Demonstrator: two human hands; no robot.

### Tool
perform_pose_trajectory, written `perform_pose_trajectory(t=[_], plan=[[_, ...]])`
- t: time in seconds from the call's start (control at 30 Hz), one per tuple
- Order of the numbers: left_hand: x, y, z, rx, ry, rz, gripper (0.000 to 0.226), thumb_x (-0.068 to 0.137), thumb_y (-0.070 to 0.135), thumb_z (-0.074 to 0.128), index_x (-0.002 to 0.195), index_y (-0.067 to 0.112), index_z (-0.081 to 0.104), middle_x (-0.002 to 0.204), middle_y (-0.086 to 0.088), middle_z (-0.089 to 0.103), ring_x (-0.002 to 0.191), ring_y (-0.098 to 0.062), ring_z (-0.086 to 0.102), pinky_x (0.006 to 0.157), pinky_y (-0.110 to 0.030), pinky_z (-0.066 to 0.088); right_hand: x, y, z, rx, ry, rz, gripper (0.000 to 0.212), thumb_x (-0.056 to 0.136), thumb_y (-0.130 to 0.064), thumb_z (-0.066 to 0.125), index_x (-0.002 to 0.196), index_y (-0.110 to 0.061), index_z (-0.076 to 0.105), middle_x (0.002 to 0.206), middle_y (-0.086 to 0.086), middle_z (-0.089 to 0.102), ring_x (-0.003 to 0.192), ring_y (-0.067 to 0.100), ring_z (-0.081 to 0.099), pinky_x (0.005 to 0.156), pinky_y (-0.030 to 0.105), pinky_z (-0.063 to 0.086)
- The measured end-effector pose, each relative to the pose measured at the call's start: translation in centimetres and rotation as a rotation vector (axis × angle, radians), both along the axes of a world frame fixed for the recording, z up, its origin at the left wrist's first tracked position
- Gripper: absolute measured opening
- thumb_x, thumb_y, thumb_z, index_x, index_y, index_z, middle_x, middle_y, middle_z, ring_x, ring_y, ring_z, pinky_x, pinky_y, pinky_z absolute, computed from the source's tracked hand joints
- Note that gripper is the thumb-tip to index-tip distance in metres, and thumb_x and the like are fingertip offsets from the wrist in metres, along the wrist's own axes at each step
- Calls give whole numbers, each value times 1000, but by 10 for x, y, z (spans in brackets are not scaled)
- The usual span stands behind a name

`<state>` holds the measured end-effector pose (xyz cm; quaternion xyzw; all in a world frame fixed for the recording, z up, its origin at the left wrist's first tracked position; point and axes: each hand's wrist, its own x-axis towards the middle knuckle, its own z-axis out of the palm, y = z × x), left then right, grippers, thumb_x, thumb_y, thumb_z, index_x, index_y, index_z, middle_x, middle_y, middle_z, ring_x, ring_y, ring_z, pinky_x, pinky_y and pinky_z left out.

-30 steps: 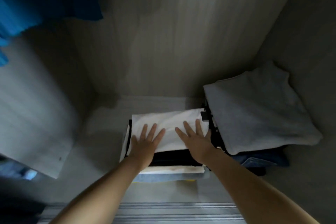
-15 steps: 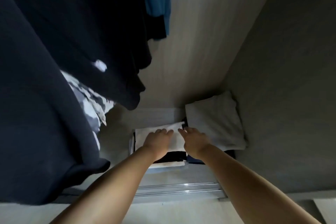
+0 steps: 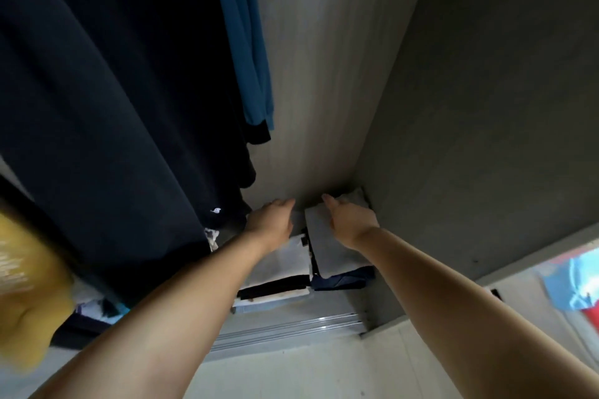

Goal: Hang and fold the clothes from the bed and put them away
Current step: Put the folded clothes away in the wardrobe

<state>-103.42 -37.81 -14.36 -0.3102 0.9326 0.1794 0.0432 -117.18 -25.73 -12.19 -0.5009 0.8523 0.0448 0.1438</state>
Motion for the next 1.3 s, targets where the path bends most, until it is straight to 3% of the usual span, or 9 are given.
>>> perform_pose_trajectory(t=[0.27,0.43,0.67,0.73,0.93,1.1,1.2,1.3], plan=[[8,36,44,-42,46,-139,43,98,21,40,141,20,38,135,-7,50,111,-30,55,85,-38,49,14,71,38,13,42,-236,55,98,-25,41,150,-24,24,141,6,46,116,30,55,82,36,46],[17,66,67,-52,13,-254,38,99,21,38,137,19,40,128,-7,54,106,-29,57,88,-43,50,30,141,53,-16,80,-408,37,93,-18,40,130,-19,47,124,6,59,110,30,59,73,32,41],[-12,137,100,-104,37,-447,40,99,25,36,139,24,40,119,-4,60,95,-25,59,79,-35,49,45,255,85,-33,92,-614,45,93,-21,43,138,-22,43,129,5,58,114,29,59,87,39,51],[-28,176,104,-101,27,-540,39,99,27,36,137,25,43,118,-4,62,97,-26,59,77,-33,47,46,298,93,-48,94,-693,45,92,-20,42,137,-22,44,131,6,57,115,30,58,88,39,50],[-93,310,123,-135,4,-841,36,95,32,44,129,24,51,130,-8,57,117,-31,54,94,-36,45,40,427,105,-50,153,-900,43,92,-17,41,135,-19,45,128,7,57,115,30,57,86,38,49],[-151,440,134,-141,40,-1003,41,96,33,45,135,21,47,135,-11,53,123,-29,51,98,-37,43,28,550,112,-8,146,-1057,51,97,-14,35,147,-20,32,132,8,56,109,28,60,79,39,54],[-171,520,134,-110,58,-1088,43,96,34,43,137,21,45,136,-9,53,123,-28,50,95,-38,42,19,625,113,44,146,-1124,55,97,-7,32,150,-22,26,134,9,55,99,25,63,64,32,52],[-185,580,128,-76,66,-1146,42,97,35,43,137,22,44,135,-6,54,121,-26,51,88,-35,41,7,682,111,59,132,-1185,54,96,-6,31,148,-21,30,134,8,55,101,24,62,64,32,51]])
